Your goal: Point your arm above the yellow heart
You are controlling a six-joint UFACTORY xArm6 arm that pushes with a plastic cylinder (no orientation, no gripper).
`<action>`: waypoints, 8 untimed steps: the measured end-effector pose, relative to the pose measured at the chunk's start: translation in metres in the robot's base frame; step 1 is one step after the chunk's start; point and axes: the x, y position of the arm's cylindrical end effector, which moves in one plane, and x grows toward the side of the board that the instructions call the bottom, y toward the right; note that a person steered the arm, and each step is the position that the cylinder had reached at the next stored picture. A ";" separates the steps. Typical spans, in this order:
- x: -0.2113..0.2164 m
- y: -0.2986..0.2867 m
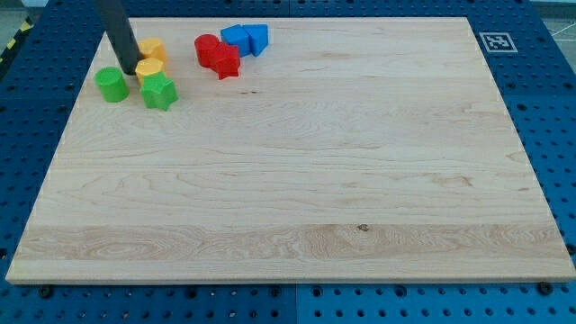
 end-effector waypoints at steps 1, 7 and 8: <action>-0.005 0.000; -0.084 -0.001; -0.086 0.019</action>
